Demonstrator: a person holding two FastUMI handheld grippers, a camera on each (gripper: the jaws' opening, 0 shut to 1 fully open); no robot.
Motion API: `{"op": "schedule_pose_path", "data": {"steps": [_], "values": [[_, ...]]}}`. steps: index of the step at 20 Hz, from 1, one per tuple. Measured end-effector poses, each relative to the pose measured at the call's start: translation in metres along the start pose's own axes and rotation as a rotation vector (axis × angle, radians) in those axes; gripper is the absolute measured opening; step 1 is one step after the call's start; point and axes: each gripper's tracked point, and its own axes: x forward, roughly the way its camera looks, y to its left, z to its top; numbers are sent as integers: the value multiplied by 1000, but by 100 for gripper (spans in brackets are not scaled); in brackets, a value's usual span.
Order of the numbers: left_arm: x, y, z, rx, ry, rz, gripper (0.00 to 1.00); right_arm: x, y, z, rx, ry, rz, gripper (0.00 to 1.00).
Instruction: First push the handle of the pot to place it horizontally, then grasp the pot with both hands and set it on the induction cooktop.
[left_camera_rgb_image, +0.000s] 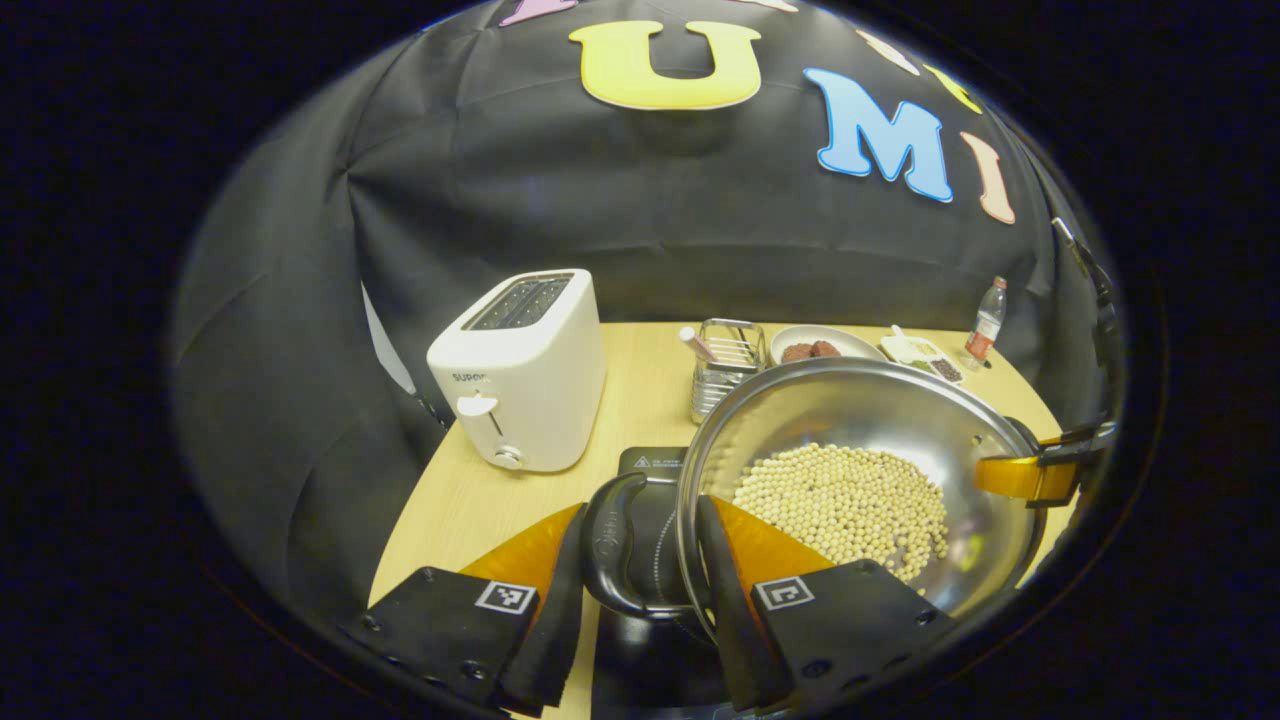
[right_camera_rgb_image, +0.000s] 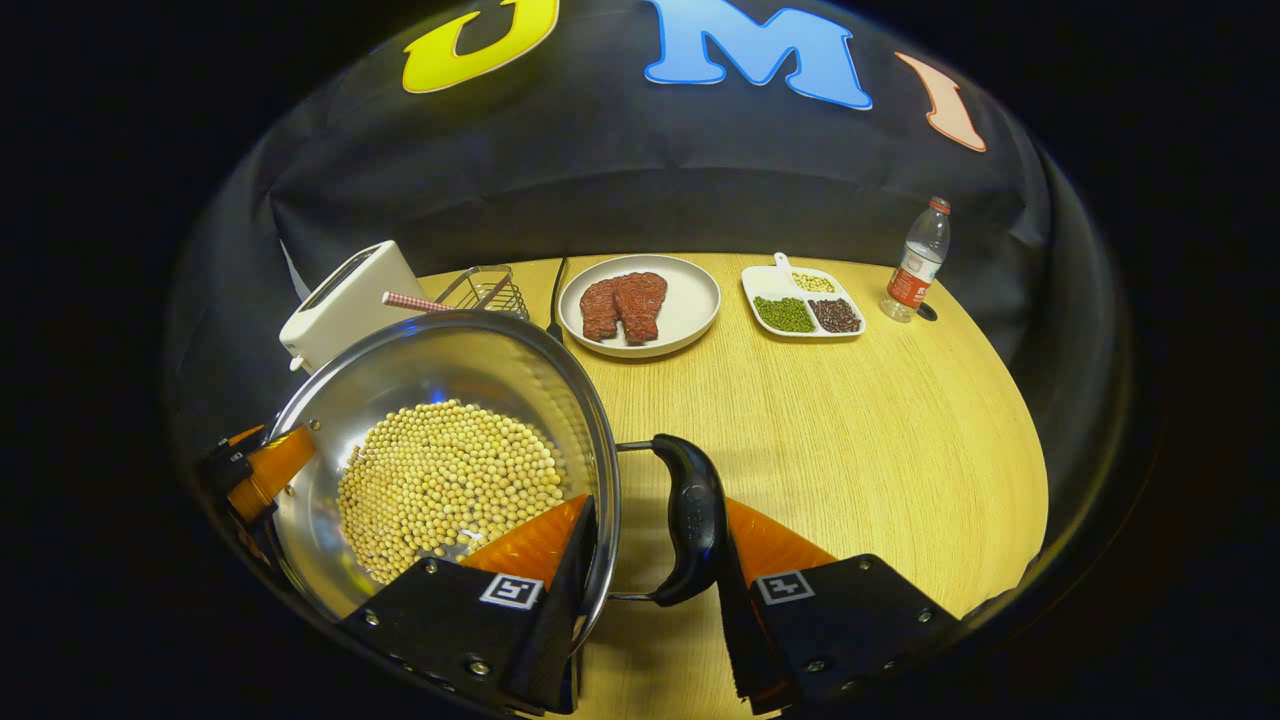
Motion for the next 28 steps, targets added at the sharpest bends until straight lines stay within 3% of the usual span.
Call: {"op": "schedule_pose_path", "data": {"steps": [3,10,11,17,20,25,28], "values": [[0,-1,2,-1,5,-4,65,6,7,-2,1,7,-4,63],[1,0,3,-5,8,-11,62,11,20,-3,-13,12,-6,63],[2,0,4,-6,9,-13,69,11,21,-3,-13,13,-7,63],[4,1,5,0,3,-36,62,13,23,-10,5,20,-22,63],[5,3,3,-7,10,-34,65,14,25,-10,5,18,-25,63],[3,3,-1,-23,4,-37,62,18,26,-15,8,18,-22,63],[-1,7,0,-58,-10,-53,66,21,27,-16,31,10,-2,63]]}}
